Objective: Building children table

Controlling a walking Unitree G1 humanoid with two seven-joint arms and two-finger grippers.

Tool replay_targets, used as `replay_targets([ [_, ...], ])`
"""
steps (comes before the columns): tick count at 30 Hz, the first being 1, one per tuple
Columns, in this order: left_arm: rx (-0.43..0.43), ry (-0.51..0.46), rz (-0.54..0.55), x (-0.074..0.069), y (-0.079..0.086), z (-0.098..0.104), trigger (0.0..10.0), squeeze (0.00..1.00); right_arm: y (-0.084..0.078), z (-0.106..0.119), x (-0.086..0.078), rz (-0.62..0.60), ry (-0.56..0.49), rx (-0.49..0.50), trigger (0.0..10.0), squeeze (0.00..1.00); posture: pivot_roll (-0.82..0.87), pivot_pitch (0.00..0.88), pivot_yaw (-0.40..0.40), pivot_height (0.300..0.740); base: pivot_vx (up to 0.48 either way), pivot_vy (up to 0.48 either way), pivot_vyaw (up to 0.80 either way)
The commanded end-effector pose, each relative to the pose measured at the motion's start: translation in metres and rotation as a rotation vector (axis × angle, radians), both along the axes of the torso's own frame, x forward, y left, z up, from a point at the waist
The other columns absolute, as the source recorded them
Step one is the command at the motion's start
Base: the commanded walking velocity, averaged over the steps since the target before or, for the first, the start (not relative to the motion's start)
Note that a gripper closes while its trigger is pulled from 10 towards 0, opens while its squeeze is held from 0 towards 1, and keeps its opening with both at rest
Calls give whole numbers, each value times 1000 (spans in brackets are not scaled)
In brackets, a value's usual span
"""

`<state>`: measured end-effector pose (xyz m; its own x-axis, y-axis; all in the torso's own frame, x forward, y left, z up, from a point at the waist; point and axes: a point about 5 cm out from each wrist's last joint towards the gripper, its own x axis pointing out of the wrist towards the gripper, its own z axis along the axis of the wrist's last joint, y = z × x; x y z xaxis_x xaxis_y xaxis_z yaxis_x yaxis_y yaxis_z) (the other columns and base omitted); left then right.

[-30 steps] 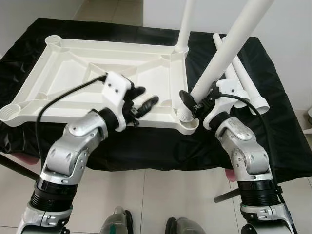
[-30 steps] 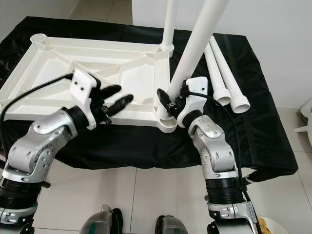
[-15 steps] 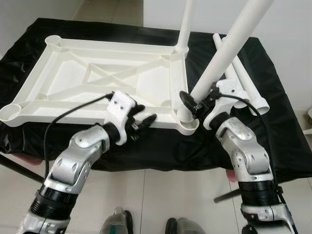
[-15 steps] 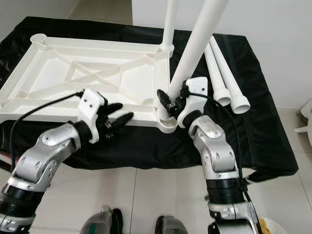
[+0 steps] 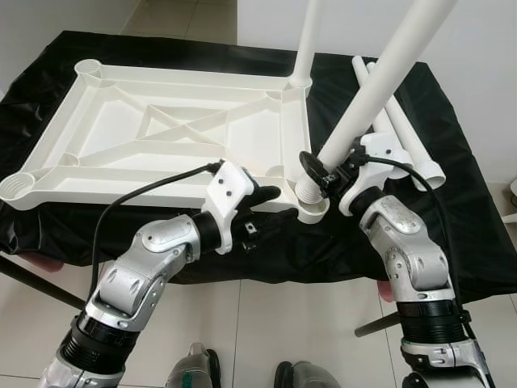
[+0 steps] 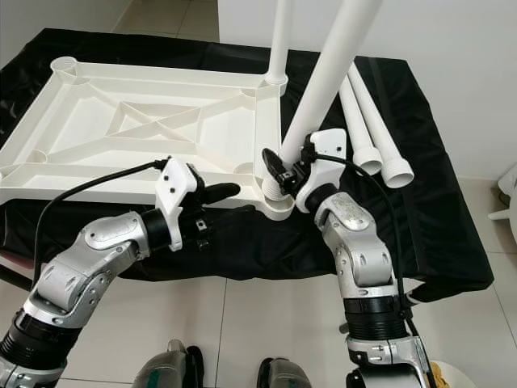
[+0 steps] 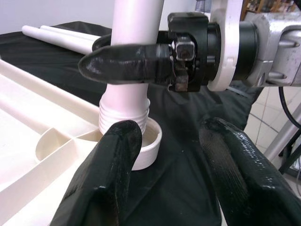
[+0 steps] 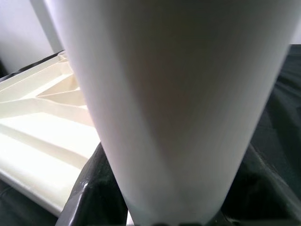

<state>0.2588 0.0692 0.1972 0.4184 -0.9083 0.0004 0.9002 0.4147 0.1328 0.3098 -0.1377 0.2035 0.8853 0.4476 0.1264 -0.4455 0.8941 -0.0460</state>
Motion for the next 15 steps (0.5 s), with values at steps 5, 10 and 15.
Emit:
replay_targets([
  [5, 11, -4, -26, 0, -1, 0, 10000, 0, -7, -26, -4, -7, 140, -63, 10000, 0, 17, 110, -5, 740, 0, 0, 0],
  [10, 13, -6, -28, 0, -1, 0, 10000, 0, -12, -30, -4, -17, 168, -74, 10000, 0, 17, 107, -5, 740, 0, 0, 0],
  [15, 14, -6, -24, 1, -1, 0, 10000, 0, -22, -31, -4, -64, 191, -63, 10000, 0, 11, 109, -3, 740, 0, 0, 0],
])
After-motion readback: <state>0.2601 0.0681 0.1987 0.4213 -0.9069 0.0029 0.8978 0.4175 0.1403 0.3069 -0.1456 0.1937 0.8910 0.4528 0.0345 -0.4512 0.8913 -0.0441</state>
